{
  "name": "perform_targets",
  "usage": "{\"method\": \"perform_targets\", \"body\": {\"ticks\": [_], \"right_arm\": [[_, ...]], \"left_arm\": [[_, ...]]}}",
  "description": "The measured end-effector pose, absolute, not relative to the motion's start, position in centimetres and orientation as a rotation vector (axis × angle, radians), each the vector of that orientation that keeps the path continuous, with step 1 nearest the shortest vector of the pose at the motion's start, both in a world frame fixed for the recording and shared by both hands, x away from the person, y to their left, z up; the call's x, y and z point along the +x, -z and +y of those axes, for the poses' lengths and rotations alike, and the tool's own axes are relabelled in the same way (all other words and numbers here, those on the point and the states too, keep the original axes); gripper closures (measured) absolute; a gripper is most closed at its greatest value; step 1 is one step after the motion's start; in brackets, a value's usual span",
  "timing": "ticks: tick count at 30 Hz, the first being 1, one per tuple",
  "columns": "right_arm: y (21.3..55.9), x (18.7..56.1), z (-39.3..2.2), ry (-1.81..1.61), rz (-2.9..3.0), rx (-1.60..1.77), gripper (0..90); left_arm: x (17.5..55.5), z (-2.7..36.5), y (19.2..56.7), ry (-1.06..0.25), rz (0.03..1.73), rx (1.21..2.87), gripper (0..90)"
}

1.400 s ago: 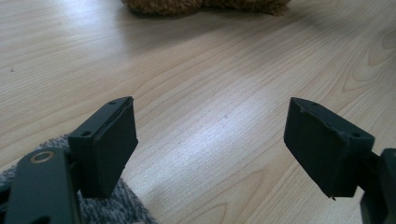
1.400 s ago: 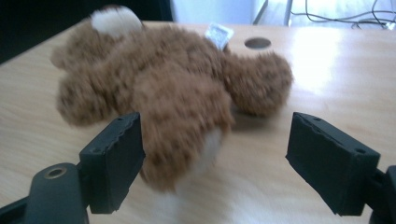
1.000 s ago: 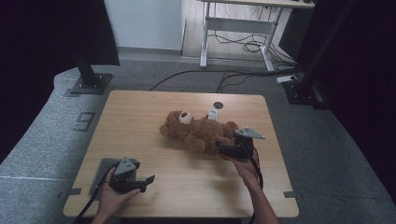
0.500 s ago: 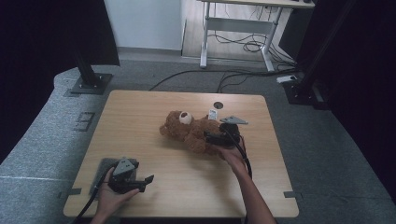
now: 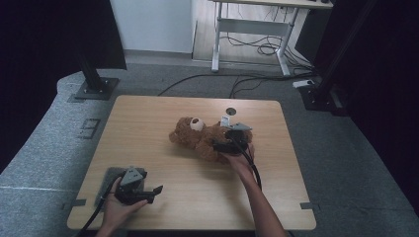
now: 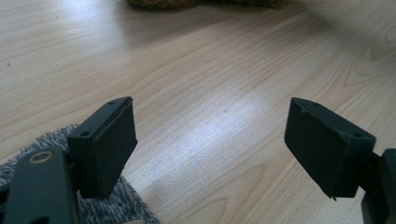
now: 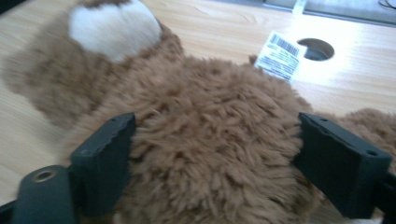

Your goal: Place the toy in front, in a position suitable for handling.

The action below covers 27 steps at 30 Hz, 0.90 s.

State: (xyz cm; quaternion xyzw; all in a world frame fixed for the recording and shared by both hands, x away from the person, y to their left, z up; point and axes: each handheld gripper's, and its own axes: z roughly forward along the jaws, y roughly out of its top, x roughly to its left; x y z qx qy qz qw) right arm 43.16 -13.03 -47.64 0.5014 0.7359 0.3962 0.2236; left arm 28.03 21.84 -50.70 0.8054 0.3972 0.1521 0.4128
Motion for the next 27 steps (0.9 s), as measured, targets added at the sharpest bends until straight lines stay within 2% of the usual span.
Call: {"method": "perform_targets", "body": {"ticks": [7, 16, 17, 18, 22, 27], "right_arm": [[48.6, 44.0, -13.5, -1.091, 2.076, 1.426, 10.0], [49.4, 43.4, -14.0, -1.155, 2.173, 1.273, 36.0], [49.4, 43.4, -14.0, -1.155, 2.173, 1.273, 36.0], [49.6, 43.0, -14.1, -1.177, 2.189, 1.226, 41.8], [49.8, 42.0, -14.2, -1.214, 2.214, 1.135, 47.3], [50.2, 40.4, -14.5, -1.249, 2.23, 1.022, 49.8]], "left_arm": [[28.0, 21.9, 50.6, -0.379, 0.998, 2.017, 17.1], [28.0, 21.9, 50.6, -0.377, 0.998, 2.016, 17.1], [28.0, 21.9, 50.6, -0.377, 0.998, 2.016, 17.1], [28.0, 21.9, 50.6, -0.376, 0.997, 2.018, 17.1], [28.1, 21.9, 50.7, -0.376, 0.998, 2.021, 17.1], [28.1, 21.9, 50.6, -0.377, 1.001, 2.017, 17.1]]}}
